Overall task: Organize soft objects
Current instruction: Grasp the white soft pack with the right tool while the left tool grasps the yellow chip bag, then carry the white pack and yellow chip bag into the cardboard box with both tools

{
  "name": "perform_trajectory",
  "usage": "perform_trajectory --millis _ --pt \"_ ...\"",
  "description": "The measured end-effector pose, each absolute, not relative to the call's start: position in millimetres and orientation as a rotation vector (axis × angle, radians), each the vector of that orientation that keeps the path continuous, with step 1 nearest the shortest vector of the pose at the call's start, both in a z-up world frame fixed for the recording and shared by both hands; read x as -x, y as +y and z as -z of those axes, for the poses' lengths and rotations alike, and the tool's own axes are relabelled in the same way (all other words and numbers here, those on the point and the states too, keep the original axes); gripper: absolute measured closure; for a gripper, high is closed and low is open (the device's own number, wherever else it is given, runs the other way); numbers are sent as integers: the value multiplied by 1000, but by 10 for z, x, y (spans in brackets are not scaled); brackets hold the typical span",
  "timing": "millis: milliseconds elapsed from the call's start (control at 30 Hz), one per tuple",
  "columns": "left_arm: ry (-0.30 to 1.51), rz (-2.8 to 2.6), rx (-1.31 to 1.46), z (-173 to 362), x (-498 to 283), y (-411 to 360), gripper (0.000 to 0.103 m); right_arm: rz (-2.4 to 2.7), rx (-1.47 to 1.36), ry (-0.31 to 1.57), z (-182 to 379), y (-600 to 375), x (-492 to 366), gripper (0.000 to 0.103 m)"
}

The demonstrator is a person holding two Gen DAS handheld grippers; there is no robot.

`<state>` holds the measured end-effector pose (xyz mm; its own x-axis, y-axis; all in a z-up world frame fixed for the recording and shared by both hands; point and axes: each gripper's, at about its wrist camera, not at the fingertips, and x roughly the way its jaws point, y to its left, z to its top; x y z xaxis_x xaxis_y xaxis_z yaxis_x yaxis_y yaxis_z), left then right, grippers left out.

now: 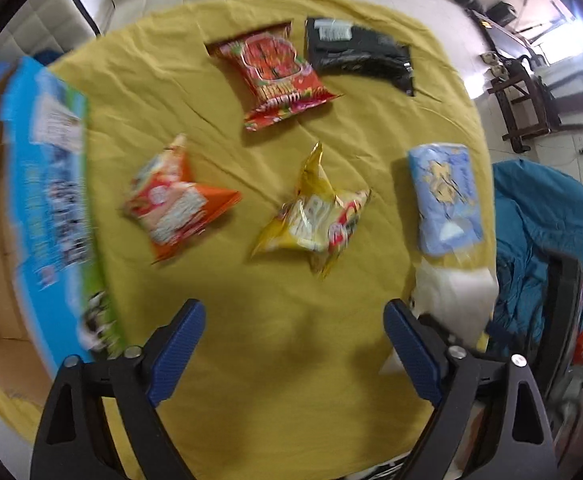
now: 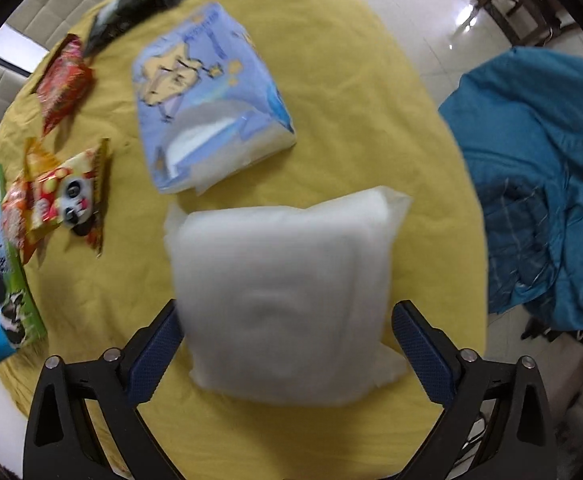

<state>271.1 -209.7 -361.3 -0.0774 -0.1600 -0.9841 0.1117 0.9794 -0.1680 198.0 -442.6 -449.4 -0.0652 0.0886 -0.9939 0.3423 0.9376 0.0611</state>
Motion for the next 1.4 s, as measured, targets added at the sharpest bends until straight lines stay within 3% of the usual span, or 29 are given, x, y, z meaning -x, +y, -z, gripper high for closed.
perform_trajectory --millis 67,300,433,700,1100,1400 --pt "1639 214 34 3772 -2840 -2157 16 205 -384 1641 4648 -4511 -1981 17" --pt "1660 241 -39 4075 -3071 -2321 25 199 -393 1661 4841 -4631 -1990 22" --pt "1668 312 24 4108 -3123 -2378 57 190 -405 1662 4867 -4757 -1953 25" --pt "1572 315 -70 3926 -3008 -2563 60 192 -394 1656 4680 -4644 -2025 31" --pt "1474 298 -102 3646 -2482 -2372 60 191 -342 1618 4219 -4338 -1846 32" --pt "1370 301 -59 3029 -2166 -2171 60 137 -305 1548 3657 -4091 -1757 32"
